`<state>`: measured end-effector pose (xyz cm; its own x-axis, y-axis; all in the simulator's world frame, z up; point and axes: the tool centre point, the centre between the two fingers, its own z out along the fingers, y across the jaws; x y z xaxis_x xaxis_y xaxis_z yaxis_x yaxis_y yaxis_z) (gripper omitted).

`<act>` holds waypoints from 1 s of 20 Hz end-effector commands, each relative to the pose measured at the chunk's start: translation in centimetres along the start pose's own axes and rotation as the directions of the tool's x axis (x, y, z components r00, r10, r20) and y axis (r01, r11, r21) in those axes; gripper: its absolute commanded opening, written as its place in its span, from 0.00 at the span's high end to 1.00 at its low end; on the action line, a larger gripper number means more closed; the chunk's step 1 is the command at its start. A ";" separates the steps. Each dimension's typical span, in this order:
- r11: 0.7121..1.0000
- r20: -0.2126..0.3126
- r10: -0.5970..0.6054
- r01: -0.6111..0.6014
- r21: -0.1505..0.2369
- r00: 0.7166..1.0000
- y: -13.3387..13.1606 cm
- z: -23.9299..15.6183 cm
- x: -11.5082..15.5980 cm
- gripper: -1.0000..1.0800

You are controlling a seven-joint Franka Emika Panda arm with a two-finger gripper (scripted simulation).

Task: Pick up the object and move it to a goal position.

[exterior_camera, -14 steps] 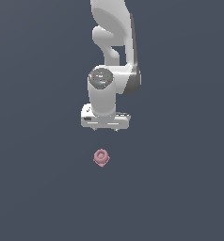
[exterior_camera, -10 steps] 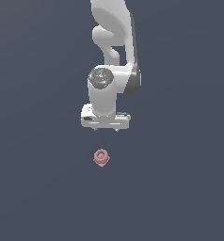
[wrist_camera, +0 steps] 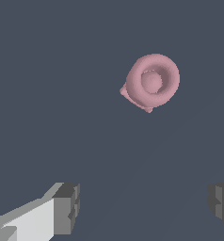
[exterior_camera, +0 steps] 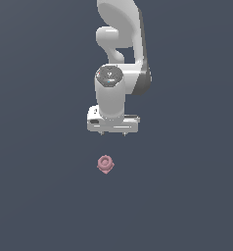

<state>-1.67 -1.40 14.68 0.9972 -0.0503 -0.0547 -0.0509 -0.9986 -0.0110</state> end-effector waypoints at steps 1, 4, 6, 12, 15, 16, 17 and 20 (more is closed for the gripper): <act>1.000 0.001 0.005 -0.005 0.000 1.000 0.1 0.1 0.1 0.04; 1.000 -0.001 0.025 -0.025 0.001 1.000 0.2 0.2 0.4 0.04; 0.999 -0.003 0.045 -0.045 0.001 0.999 0.3 0.3 0.8 0.04; 0.990 -0.011 0.143 -0.143 0.003 0.990 0.8 1.0 2.4 0.04; 0.978 -0.017 0.211 -0.211 0.005 0.977 1.1 1.6 3.6 0.04; 0.972 -0.019 0.236 -0.236 0.006 0.971 1.3 1.8 4.0 0.04; 0.965 -0.021 0.263 -0.263 0.007 0.965 1.4 2.0 4.5 0.04; 0.938 -0.029 0.346 -0.346 0.010 0.938 1.9 2.8 5.9 0.04</act>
<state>3.29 -3.30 11.99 0.9353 -0.3525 -0.0301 -0.3527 -0.9357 -0.0023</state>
